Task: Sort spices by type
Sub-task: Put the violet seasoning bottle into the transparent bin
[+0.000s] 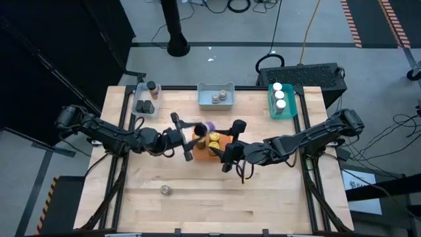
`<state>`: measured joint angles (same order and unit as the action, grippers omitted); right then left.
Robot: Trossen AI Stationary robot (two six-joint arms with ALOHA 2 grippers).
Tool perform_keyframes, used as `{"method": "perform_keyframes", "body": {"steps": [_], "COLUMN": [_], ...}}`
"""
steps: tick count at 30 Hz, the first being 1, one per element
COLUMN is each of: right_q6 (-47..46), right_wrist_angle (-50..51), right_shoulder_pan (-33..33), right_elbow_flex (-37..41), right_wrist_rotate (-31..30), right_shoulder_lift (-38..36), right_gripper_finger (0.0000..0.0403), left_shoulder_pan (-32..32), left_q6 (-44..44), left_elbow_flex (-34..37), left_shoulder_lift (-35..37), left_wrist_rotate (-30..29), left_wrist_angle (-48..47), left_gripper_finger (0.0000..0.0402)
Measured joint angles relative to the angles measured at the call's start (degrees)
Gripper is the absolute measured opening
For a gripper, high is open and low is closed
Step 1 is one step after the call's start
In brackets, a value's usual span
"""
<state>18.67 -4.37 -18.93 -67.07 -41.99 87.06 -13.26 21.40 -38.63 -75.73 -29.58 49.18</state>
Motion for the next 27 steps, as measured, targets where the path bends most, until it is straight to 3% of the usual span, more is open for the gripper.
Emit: {"method": "perform_keyframes", "body": {"steps": [7,9,14,19,23,27], "right_q6": [-7.0,-8.2,-9.0,-9.8,-10.2,-11.7], "right_wrist_angle": [6.7,8.2,10.2,11.4,11.8,13.6], "right_shoulder_pan": [1.2,2.1,4.4,7.9,10.8,13.4], "right_elbow_flex": [-0.1,-0.1,-0.1,-0.1,-0.1,-0.1], "right_wrist_rotate": [-0.3,-0.3,0.3,6.5,11.4,15.6], "right_shoulder_lift": [-4.4,-5.0,-5.2,-5.2,-5.1,-5.1], "right_gripper_finger": [0.0295,0.0291,0.0286,0.0286,0.0286,0.0286], "left_shoulder_pan": [3.5,6.5,16.8,30.0,38.8,43.6], "left_q6": [5.0,4.3,-9.8,-29.2,-36.7,-41.3], "left_elbow_flex": [0.0,0.0,0.0,0.0,0.0,0.0], "left_shoulder_lift": [4.8,7.6,15.2,19.7,20.1,20.1], "left_wrist_rotate": [-25.6,-28.0,-26.6,-12.7,-7.5,-4.0], "left_wrist_angle": [-1.4,-5.0,-23.4,-45.9,-55.4,-61.9], "left_gripper_finger": [0.0215,0.0215,0.0215,0.0215,0.0215,0.0214]}}
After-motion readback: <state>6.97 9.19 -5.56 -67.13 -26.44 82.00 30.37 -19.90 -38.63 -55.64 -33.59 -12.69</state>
